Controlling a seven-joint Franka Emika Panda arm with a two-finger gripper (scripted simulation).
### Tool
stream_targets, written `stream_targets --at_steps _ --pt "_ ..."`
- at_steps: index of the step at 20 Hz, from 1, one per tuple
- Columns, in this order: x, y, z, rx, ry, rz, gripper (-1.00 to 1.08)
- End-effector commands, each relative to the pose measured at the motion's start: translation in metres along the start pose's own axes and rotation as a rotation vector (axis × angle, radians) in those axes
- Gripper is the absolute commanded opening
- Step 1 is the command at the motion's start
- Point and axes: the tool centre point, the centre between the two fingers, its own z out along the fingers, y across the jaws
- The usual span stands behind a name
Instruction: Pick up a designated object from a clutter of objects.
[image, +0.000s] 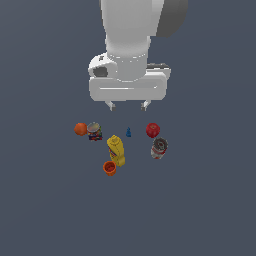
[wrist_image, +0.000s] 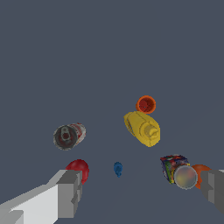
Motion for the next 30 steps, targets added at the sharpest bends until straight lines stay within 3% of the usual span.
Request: stream_targets --at_steps 1,9,16,30 --pt "0.000 0.000 0.000 0.000 0.000 0.000 1.00" --pt "0.000 0.025 0.003 0.013 -0.019 0.060 1.00" --pt "0.000 0.027 0.002 0.013 -0.019 0.064 1.00" --pt "-0.012 -0.010 0.057 -0.001 -0.024 -0.090 1.00"
